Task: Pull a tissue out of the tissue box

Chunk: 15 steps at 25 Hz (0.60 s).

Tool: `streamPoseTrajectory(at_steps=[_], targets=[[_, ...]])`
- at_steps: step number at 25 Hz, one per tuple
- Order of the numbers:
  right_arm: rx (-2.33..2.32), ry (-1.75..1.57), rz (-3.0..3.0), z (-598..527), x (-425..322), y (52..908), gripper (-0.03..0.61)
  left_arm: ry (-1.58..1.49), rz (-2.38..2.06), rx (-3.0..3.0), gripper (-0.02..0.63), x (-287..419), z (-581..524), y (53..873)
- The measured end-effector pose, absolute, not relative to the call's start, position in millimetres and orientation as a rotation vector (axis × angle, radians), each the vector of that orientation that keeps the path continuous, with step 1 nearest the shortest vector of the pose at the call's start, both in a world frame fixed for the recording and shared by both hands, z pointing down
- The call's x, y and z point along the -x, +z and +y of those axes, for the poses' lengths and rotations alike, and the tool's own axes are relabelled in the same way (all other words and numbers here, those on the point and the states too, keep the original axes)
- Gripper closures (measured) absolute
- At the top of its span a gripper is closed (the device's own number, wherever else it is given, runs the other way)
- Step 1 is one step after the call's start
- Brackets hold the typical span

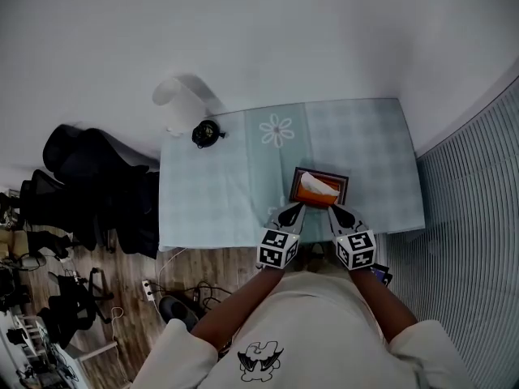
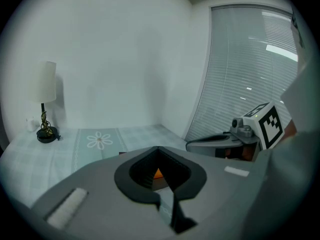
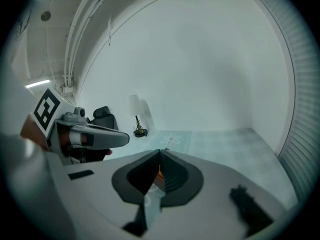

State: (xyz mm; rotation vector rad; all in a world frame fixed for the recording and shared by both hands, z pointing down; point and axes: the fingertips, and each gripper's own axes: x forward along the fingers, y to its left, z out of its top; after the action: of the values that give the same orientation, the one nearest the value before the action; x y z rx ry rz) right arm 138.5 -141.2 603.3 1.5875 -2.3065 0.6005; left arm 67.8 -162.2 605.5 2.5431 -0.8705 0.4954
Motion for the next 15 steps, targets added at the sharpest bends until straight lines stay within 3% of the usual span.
streamPoseTrajectory(at_steps=[2,5,15], targets=[[-1.551,0.615,-2.298,-148,-138,606,0.563,0.489,-0.860,-2.542,0.607,-66,-167,605],[-1.463,0.614,-2.284,-162,-135,615,0.440,0.483,-0.847,-2.543,0.607,-65,-175,605],[-1.245,0.535,-2.156,-199,-137,665,0.393,0.495,-0.835,-2.530,0.607,-64,-186,616]])
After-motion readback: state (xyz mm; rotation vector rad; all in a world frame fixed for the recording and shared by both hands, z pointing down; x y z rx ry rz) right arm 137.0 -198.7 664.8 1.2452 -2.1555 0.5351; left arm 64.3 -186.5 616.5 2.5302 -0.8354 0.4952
